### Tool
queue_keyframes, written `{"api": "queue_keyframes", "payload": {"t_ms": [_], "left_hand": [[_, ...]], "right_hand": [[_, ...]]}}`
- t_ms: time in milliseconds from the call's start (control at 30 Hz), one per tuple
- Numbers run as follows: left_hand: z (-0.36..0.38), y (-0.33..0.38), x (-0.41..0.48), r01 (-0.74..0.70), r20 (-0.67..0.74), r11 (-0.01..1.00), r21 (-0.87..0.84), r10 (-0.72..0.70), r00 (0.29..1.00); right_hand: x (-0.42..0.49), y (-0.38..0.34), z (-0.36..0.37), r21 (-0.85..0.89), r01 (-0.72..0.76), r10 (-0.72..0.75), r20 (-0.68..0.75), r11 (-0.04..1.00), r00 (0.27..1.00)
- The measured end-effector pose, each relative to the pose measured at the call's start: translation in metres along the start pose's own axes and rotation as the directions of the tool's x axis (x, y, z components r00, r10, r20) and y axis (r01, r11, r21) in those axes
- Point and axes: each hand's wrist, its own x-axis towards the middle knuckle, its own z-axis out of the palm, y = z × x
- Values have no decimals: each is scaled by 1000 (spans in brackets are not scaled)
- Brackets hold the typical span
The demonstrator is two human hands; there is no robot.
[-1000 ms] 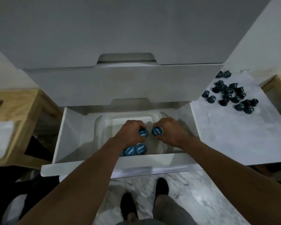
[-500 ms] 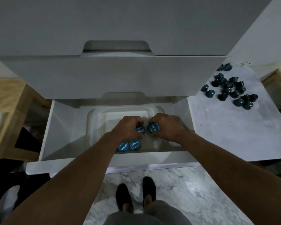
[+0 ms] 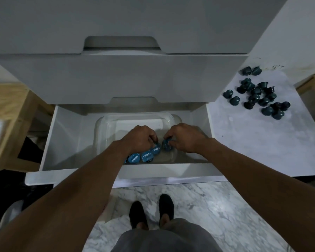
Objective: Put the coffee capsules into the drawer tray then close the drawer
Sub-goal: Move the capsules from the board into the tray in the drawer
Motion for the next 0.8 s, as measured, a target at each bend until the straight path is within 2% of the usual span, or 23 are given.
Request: {"api": "queue_keyframes", "payload": {"t_ms": [333, 533, 667, 800], "left_hand": [[4, 10, -7, 9, 74, 997, 79, -15, 997], [5, 14, -10, 16, 73, 996, 89, -23, 997], [3, 16, -12, 39, -40, 996, 84, -36, 999], [-9, 20, -21, 78, -249, 994, 81, -55, 967]], "right_hand": [[-5, -2, 3, -5, 48, -48, 116, 999, 992], [-6, 0, 4, 10, 61, -62, 124, 998, 990], [-7, 3, 2, 63, 50, -55, 71, 997, 996], [-9, -1, -7, 59, 39, -36, -67, 997, 997]]}}
